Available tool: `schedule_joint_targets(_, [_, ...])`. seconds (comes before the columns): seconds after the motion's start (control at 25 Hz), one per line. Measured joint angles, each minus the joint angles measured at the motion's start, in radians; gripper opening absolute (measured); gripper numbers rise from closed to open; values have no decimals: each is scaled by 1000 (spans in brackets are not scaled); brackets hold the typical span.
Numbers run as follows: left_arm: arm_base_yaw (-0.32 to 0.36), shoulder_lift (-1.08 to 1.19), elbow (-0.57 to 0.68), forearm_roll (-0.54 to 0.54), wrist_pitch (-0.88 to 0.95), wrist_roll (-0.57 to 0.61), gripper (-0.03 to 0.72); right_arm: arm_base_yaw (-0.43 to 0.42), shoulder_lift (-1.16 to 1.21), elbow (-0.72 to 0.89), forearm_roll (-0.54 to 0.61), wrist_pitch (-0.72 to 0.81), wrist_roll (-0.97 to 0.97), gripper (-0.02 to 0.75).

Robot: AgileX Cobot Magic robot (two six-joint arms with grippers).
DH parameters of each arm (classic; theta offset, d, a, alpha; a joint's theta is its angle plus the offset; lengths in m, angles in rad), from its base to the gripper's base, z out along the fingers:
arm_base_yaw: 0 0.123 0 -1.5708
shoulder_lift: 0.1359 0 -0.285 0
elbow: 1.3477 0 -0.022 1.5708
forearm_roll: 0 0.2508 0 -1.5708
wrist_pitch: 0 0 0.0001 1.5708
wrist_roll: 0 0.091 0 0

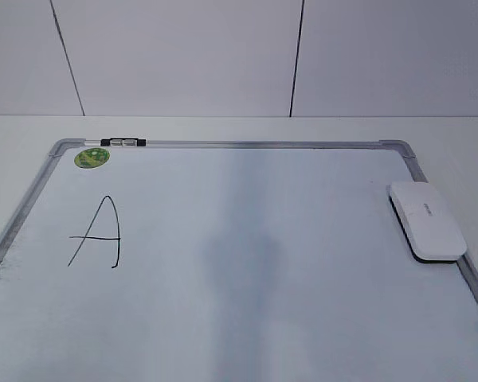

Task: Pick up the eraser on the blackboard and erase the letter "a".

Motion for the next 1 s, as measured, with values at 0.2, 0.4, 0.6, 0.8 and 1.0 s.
schedule_joint_targets(0.2, [0,0,0,0,0,0,235,0,0,0,-2,0,0,592])
schedule_joint_targets(0.4, [0,0,0,1,0,0,235,0,0,0,-2,0,0,592])
schedule_joint_targets(0.6, [0,0,0,1,0,0,235,0,0,0,-2,0,0,592])
schedule_joint_targets(0.8, [0,0,0,1,0,0,235,0,0,0,-2,0,0,592])
schedule_joint_targets(1.0, [0,0,0,2,0,0,235,0,0,0,-4,2,0,592])
